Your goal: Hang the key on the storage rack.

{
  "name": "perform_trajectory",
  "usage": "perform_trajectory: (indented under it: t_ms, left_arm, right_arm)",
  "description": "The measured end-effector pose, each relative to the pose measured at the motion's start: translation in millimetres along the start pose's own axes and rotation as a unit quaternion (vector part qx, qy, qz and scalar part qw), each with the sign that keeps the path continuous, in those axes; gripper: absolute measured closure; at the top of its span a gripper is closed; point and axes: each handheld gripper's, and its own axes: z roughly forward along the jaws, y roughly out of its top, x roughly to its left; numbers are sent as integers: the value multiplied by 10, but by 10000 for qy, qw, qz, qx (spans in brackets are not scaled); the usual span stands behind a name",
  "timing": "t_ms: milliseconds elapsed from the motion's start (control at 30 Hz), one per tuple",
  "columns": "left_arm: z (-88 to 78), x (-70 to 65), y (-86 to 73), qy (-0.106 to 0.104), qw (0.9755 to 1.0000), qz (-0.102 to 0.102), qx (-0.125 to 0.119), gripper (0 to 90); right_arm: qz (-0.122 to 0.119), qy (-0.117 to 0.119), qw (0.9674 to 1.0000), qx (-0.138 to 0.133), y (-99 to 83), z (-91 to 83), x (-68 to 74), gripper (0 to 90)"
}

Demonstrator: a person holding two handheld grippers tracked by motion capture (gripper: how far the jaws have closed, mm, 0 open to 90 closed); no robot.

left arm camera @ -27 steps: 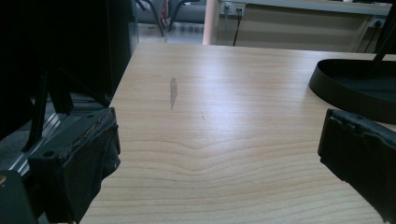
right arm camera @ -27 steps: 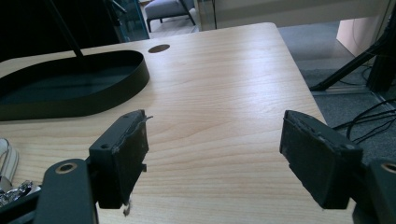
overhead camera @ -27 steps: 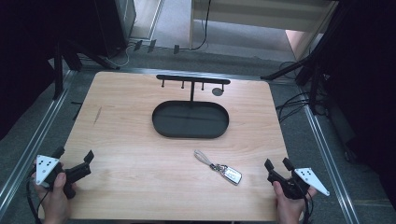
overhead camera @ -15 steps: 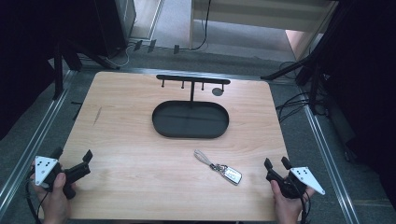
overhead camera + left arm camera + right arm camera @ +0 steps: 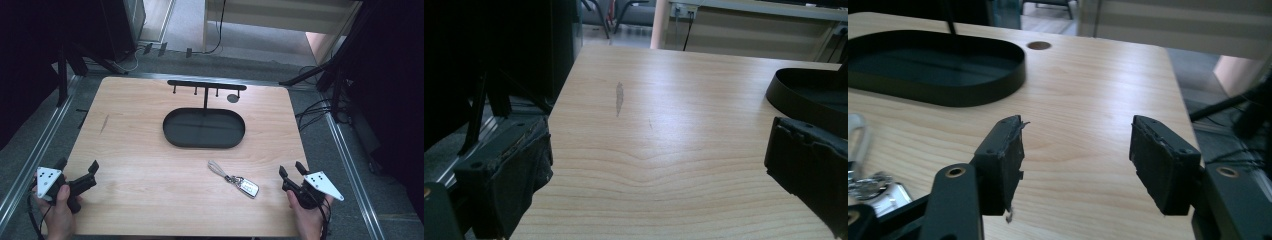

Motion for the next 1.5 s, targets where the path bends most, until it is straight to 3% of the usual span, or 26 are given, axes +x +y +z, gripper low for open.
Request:
perform_trajectory:
  t_ms: [33, 167, 233, 567, 700, 833, 933, 967, 1033, 1067, 1167, 1367, 1400, 1433, 1500]
  left_arm:
    - [4, -3, 1, 30, 10000, -27, 1, 0]
    - [3, -3, 1, 30, 10000, -12, 6, 0]
    - [3, -2, 1, 27, 10000, -19, -1, 0]
    - [9, 5, 4, 1, 10000, -47, 38, 0]
    - [16, 0, 9, -71, 9998, -51, 204, 0]
    - [-7, -8, 4, 95, 9998, 75, 163, 0]
    - [-8, -4, 3, 59, 9999, 53, 148, 0]
    - [-9, -1, 3, 47, 9999, 48, 139, 0]
    - [-8, -1, 3, 47, 9999, 51, 142, 0]
    - [-8, -1, 3, 47, 9999, 51, 142, 0]
    - [-10, 5, 2, 48, 9999, 13, 127, 0]
    - [-9, -1, 3, 36, 9999, 51, 139, 0]
    - [-9, -1, 3, 36, 9999, 51, 139, 0]
    - [-8, -2, 3, 38, 9999, 53, 143, 0]
    - [-8, -1, 3, 34, 9999, 50, 144, 0]
  right_arm:
    - [-135, 206, 9997, 31, 52, 8, 31, 429]
    - [-350, 411, 9985, 100, 127, 28, 84, 465]
    - [-437, 672, 9966, 198, 198, 56, 115, 514]
    - [-758, 1080, 9907, 340, 359, 153, 237, 579]
    - [-745, 1177, 9891, 472, 413, 201, 278, 559]
    - [-852, 1210, 9870, 634, 463, 239, 335, 559]
    - [-840, 1261, 9855, 757, 489, 265, 362, 538]
    - [-842, 1285, 9845, 841, 502, 281, 382, 489]
    - [-942, 1464, 9790, 1058, 532, 334, 463, 427]
    - [-942, 1464, 9790, 1058, 532, 334, 463, 427]
    - [-1201, 1569, 9715, 1311, 558, 406, 598, 387]
    - [-1311, 1767, 9637, 1514, 569, 508, 719, 344]
    - [-1311, 1767, 9637, 1514, 569, 508, 719, 344]
    - [-1366, 1767, 9607, 1649, 572, 550, 769, 347]
    - [-1392, 1716, 9606, 1686, 572, 566, 790, 354]
